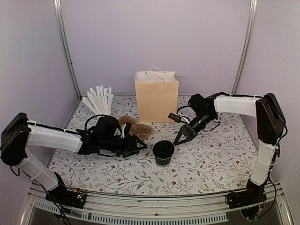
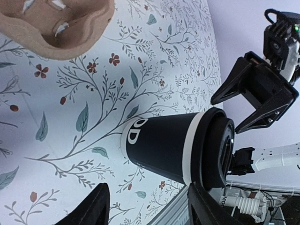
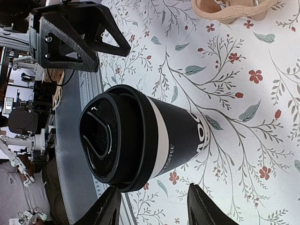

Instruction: Pack the takeout coffee

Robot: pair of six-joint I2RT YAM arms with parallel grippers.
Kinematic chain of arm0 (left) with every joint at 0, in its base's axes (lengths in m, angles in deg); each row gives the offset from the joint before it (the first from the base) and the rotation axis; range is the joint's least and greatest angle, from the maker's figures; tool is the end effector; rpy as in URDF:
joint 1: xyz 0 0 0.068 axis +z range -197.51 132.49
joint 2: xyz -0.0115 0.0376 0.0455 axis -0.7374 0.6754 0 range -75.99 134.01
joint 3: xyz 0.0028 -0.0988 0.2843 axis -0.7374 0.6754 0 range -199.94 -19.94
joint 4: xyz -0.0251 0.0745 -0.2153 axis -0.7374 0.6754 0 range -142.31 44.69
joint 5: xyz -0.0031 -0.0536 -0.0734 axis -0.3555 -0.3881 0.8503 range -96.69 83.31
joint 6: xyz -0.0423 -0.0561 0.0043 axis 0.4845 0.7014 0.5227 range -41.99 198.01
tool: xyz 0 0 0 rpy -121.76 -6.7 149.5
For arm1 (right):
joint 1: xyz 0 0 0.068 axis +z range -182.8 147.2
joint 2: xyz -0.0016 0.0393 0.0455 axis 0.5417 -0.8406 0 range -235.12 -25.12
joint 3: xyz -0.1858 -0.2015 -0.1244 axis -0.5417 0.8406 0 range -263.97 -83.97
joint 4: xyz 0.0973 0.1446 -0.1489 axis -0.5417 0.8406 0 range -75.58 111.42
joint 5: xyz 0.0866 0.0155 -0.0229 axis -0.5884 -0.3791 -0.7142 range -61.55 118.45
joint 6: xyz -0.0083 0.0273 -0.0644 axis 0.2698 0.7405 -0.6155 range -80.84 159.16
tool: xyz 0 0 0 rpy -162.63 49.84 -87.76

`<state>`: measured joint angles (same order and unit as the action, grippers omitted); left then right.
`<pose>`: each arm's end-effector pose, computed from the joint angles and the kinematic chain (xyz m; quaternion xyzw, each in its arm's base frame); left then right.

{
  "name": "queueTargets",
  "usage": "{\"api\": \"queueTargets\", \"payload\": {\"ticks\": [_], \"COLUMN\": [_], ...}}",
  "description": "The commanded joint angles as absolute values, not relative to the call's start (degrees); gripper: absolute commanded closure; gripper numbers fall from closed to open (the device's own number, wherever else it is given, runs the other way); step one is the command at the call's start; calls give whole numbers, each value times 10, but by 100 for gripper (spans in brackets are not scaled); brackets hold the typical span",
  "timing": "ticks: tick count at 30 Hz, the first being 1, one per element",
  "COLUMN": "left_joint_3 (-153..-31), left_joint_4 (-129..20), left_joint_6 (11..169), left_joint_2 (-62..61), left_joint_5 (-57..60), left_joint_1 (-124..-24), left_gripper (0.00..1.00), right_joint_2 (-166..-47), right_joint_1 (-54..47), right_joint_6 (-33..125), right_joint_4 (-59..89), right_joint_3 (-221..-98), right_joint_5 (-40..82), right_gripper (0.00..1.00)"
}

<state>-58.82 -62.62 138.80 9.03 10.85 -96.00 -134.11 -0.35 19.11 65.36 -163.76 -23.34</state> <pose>0.1779 -0.2272 0.2200 -0.0253 0.8823 -0.4455 0.1497 0.2683 0.2244 0.2324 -0.4301 0.7872 0.4409 0.0299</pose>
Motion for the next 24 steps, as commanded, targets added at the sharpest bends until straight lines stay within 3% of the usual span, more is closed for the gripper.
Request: {"api": "queueTargets", "payload": {"ticks": [1, 24], "left_joint_3": [-604, -629], "left_joint_4": [-685, -718], "left_joint_6": [1408, 1399], "left_joint_2": [107, 185], "left_joint_5": [128, 166], "left_joint_1": [-976, -985], "left_gripper": [43, 47], "right_joint_2": [-1361, -1389], "right_joint_1": [-3, -2], "right_joint_6": [197, 190], "right_joint_4": [651, 653], "right_joint_3": [-1648, -1645], "right_joint_5": [-262, -293], "right_gripper": [51, 53]}}
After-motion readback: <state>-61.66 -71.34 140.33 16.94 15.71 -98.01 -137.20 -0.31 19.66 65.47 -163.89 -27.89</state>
